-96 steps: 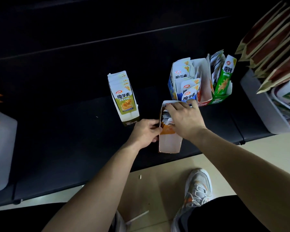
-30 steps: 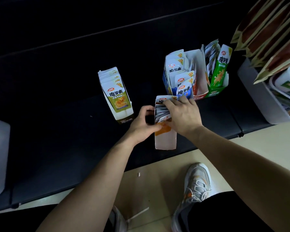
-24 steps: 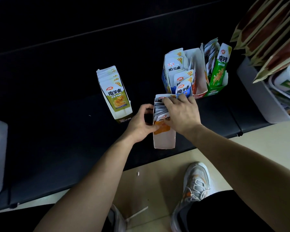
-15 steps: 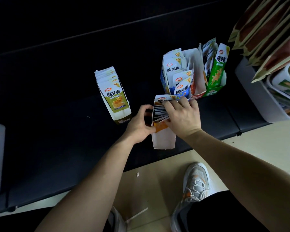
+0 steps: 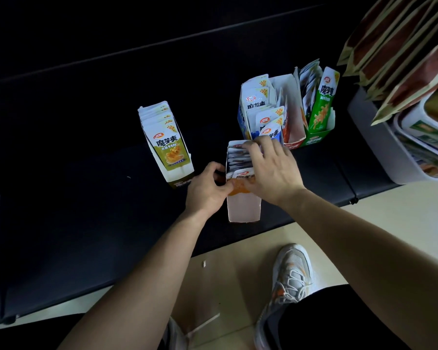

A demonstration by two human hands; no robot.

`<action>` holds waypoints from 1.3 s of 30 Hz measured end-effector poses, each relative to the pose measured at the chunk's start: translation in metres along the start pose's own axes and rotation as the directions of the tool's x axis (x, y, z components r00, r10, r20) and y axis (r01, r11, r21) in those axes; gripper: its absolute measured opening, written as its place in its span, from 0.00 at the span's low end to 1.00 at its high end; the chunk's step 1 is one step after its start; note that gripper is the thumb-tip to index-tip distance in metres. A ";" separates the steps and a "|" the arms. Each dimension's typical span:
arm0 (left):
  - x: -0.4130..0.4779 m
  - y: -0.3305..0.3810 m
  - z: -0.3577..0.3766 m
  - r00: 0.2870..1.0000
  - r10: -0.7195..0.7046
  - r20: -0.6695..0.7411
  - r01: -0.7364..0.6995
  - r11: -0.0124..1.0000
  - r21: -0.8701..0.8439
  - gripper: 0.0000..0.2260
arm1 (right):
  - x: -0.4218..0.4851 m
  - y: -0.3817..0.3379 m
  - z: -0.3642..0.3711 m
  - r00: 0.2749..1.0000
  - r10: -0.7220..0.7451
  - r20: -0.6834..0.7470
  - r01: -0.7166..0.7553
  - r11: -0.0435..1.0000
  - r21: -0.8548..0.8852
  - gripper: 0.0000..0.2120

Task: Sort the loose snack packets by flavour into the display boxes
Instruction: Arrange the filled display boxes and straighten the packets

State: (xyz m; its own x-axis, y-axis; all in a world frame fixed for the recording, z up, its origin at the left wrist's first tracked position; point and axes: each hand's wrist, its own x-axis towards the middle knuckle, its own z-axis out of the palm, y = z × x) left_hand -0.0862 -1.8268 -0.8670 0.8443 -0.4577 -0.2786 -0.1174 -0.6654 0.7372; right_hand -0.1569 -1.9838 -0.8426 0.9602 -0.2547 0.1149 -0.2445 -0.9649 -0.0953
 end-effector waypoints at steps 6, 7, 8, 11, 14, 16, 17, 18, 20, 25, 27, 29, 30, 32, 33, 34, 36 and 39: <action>-0.004 0.003 0.003 0.998 0.030 -0.053 -0.028 0.999 0.038 0.14 | 0.003 0.008 0.002 0.998 -0.028 0.047 0.030 0.998 -0.046 0.55; -0.004 0.004 0.004 0.998 0.035 -0.052 -0.032 0.998 0.044 0.14 | 0.005 0.008 0.003 0.998 -0.042 0.056 0.045 0.998 -0.052 0.54; -0.005 0.004 0.004 0.998 0.036 -0.051 -0.034 0.999 0.043 0.14 | 0.007 0.007 0.004 0.996 -0.047 0.070 0.051 0.998 -0.049 0.53; -0.004 0.003 0.004 0.998 0.030 -0.053 -0.029 0.999 0.026 0.13 | 0.013 0.005 0.008 0.994 -0.020 0.111 0.017 1.000 0.025 0.47; 0.000 0.001 0.003 0.997 0.047 -0.056 -0.044 0.998 0.048 0.10 | 0.013 0.006 0.012 0.994 -0.012 0.110 0.006 0.998 0.059 0.42; 0.002 0.001 0.003 0.997 0.042 -0.065 -0.039 0.998 0.044 0.09 | 0.014 0.005 0.015 0.992 0.003 0.124 -0.012 0.997 0.073 0.43; 0.003 0.001 0.004 0.997 0.041 -0.070 -0.038 0.998 0.041 0.09 | 0.014 0.004 0.015 0.991 0.007 0.136 -0.017 0.997 0.076 0.44; 0.003 0.001 0.004 0.997 0.040 -0.072 -0.038 0.998 0.040 0.09 | 0.014 0.003 0.014 0.989 0.007 0.149 -0.019 0.996 0.084 0.44; 0.004 0.001 0.003 0.998 0.032 -0.056 -0.029 0.998 0.052 0.10 | 0.014 0.004 0.009 0.983 -0.006 0.181 -0.018 0.991 0.130 0.45; 0.001 0.006 -0.002 1.000 -0.008 -0.020 0.009 0.999 0.049 0.15 | -0.001 0.008 -0.013 0.982 0.007 0.190 -0.039 0.985 0.168 0.44; -0.002 0.008 -0.002 1.000 -0.014 -0.019 0.015 0.999 0.035 0.16 | -0.016 0.011 -0.018 0.990 0.052 0.128 -0.071 0.986 0.148 0.42; -0.005 0.010 -0.002 1.000 -0.029 -0.006 0.029 1.000 0.002 0.17 | -0.033 0.013 -0.019 0.983 0.159 0.093 -0.176 0.963 0.205 0.36; -0.007 0.011 -0.002 0.999 -0.044 -0.001 0.044 0.999 -0.027 0.17 | -0.040 0.013 -0.017 0.964 0.240 0.117 -0.263 0.930 0.258 0.33; -0.011 0.011 -0.003 0.996 -0.084 0.000 0.084 0.993 -0.079 0.16 | -0.049 0.010 -0.012 0.888 0.384 0.252 -0.455 0.812 0.366 0.27; -0.013 0.011 -0.003 0.995 -0.095 -0.005 0.094 0.992 -0.084 0.16 | -0.053 0.009 -0.009 0.846 0.417 0.332 -0.528 0.744 0.409 0.26; -0.014 0.011 -0.004 0.995 -0.098 -0.011 0.096 0.992 -0.077 0.17 | -0.056 0.008 -0.007 0.817 0.420 0.395 -0.570 0.687 0.451 0.27; -0.017 0.010 -0.006 0.995 -0.100 -0.002 0.100 0.993 -0.055 0.21 | -0.059 0.003 -0.007 0.808 0.376 0.454 -0.582 0.628 0.517 0.26; -0.018 0.012 -0.005 0.992 -0.112 0.054 0.114 0.993 -0.038 0.27 | -0.053 -0.009 -0.006 0.813 0.366 0.454 -0.580 0.577 0.575 0.21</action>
State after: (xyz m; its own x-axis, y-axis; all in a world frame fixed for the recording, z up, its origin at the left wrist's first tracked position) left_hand -0.1003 -1.8233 -0.8503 0.8230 -0.4110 -0.3922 0.0000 -0.6904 0.7234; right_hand -0.2069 -1.9624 -0.8422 0.7522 -0.5311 -0.3901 -0.6208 -0.3723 -0.6900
